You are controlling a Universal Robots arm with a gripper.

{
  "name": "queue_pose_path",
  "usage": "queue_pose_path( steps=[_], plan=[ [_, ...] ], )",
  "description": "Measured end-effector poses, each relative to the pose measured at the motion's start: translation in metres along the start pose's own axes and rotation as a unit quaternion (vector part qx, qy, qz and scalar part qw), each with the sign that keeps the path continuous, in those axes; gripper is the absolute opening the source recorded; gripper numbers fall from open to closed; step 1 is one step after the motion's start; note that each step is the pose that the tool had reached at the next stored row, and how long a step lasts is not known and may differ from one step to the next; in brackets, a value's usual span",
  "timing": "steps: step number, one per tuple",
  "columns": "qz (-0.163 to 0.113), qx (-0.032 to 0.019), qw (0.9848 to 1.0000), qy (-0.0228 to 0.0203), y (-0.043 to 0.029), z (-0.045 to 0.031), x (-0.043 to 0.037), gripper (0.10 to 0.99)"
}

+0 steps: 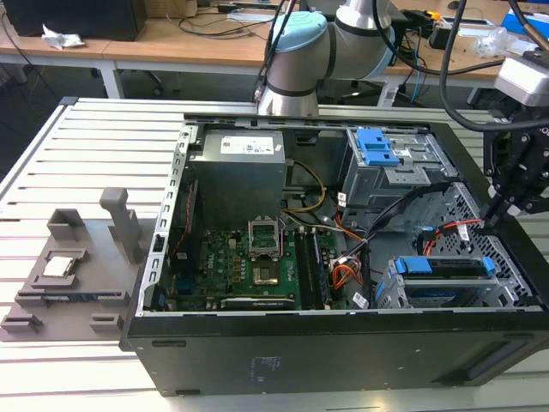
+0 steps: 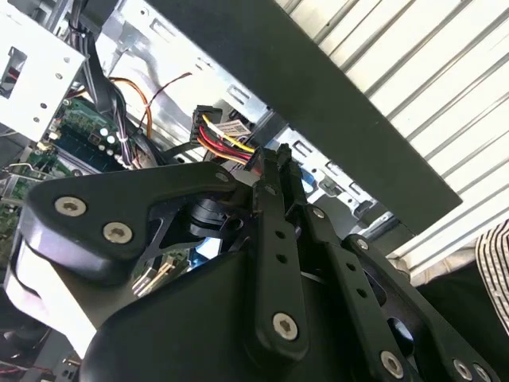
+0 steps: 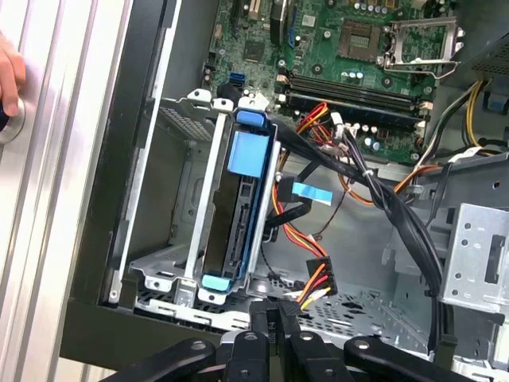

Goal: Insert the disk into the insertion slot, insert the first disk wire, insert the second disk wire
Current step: 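Insert the first disk wire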

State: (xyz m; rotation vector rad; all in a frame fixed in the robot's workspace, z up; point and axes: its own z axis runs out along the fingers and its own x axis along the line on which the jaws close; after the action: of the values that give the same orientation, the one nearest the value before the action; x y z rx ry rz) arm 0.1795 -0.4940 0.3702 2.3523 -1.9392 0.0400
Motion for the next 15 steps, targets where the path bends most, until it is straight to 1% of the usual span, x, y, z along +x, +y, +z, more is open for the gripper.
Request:
queue_pose_path(
  steps=[1,2,5,6,9,12,15],
  plan=[
    [0.000,0.0001,1.0000,0.0000,0.0052,0.0002,-0.0010,0.173],
    [0.000,0.0002,1.0000,0.0000,0.0128,0.0007,-0.0025,0.173],
    [0.000,0.0003,1.0000,0.0000,0.0246,0.0017,-0.0049,0.173],
    [0.000,0.0003,1.0000,0.0001,0.0267,0.0019,-0.0053,0.173],
    [0.000,0.0003,1.0000,0.0000,0.0367,0.0035,-0.0073,0.173],
    [0.000,0.0003,1.0000,0.0001,0.0406,0.0071,-0.0074,0.173],
    [0.000,0.0003,1.0000,0.0001,0.0431,0.0088,-0.0044,0.173]
  ],
)
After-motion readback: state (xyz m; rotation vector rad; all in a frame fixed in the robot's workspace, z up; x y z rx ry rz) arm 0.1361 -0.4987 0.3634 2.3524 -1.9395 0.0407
